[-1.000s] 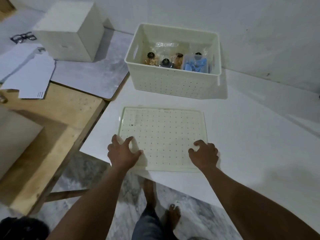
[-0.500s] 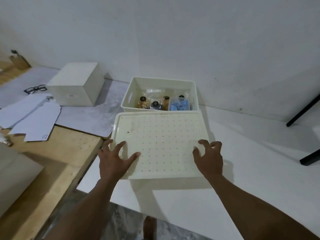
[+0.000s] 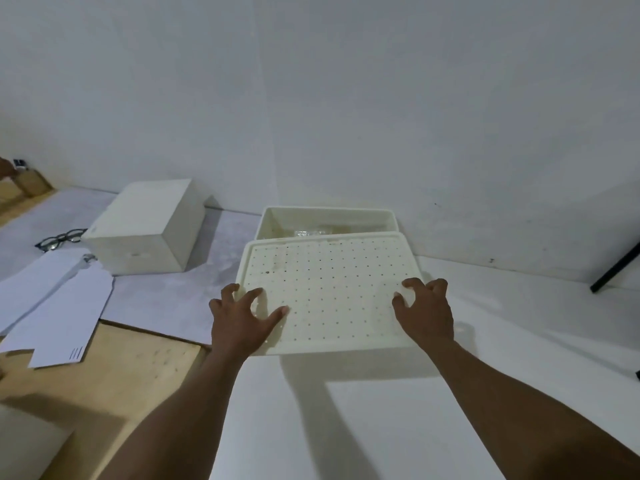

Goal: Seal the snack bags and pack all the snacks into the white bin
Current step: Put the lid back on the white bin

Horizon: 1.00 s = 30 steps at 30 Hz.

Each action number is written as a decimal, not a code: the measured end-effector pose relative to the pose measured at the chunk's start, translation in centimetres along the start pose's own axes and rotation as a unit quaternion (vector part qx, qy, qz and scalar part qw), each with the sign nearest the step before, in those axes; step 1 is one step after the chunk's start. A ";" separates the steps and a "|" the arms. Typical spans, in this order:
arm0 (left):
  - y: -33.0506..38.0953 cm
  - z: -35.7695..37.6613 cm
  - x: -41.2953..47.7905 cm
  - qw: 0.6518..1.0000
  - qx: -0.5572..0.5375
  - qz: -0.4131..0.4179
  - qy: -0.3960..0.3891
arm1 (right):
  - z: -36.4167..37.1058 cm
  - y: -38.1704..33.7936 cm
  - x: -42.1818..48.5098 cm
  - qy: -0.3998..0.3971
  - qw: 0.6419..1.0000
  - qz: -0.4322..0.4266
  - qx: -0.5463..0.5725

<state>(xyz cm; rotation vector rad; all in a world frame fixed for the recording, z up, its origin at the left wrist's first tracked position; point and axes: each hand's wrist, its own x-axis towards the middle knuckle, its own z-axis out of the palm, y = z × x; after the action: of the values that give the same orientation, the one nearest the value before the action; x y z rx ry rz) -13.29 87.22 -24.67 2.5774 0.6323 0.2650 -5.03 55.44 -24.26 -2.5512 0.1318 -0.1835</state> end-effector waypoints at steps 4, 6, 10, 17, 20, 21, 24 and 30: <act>0.1 1.2 4.6 1.000 0.005 0.022 -0.005 | 2.1 -1.0 3.4 -0.003 1.000 0.017 -0.009; 0.3 1.7 6.9 0.999 0.014 0.037 0.000 | 3.1 -1.5 5.0 -0.001 1.000 0.024 -0.017; 0.7 2.7 11.5 0.997 0.045 0.064 0.015 | 4.8 -2.4 8.2 0.017 0.998 0.030 -0.047; 0.9 5.4 16.8 0.988 0.088 0.121 0.045 | 7.1 -2.6 12.4 0.054 0.990 0.036 -0.124; 1.0 6.1 17.6 0.989 0.078 0.122 0.025 | 7.9 -2.5 13.4 0.050 0.988 0.031 -0.144; 1.2 6.2 17.9 0.990 0.063 0.123 0.014 | 8.0 -2.5 13.6 0.042 0.989 0.036 -0.137; 1.5 6.0 18.4 0.993 0.029 0.114 -0.027 | 8.6 -2.8 13.8 0.012 0.993 0.050 -0.104; 1.3 6.2 19.6 0.991 0.034 0.112 -0.068 | 9.0 -3.0 13.1 0.029 0.992 0.061 -0.108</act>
<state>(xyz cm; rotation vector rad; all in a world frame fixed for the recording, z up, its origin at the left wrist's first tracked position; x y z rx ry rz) 6.21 93.08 -27.99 2.7053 0.3062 0.1399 9.51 61.01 -28.70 -2.7423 0.3480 -0.2066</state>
